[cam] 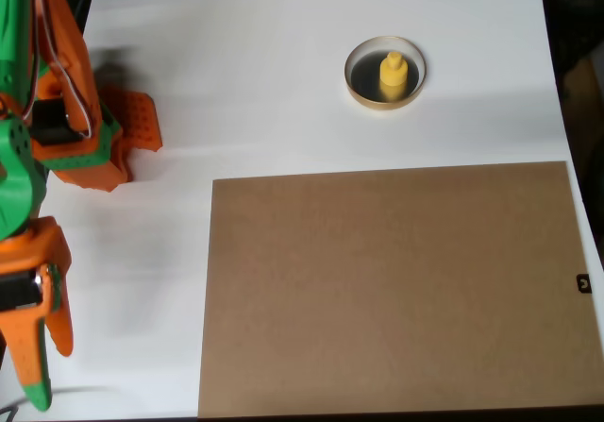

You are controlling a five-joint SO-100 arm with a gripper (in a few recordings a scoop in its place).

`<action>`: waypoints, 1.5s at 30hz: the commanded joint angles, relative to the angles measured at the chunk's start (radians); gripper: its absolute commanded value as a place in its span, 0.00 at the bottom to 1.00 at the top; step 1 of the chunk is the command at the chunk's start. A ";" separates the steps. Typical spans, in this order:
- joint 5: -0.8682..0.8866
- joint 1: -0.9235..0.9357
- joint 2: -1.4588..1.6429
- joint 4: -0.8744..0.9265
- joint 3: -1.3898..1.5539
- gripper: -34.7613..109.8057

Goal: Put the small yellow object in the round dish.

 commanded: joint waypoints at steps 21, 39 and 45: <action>0.123 0.028 0.738 0.267 0.319 0.40; 0.150 0.063 0.738 0.258 0.334 0.30; 0.149 0.063 0.738 0.258 0.334 0.27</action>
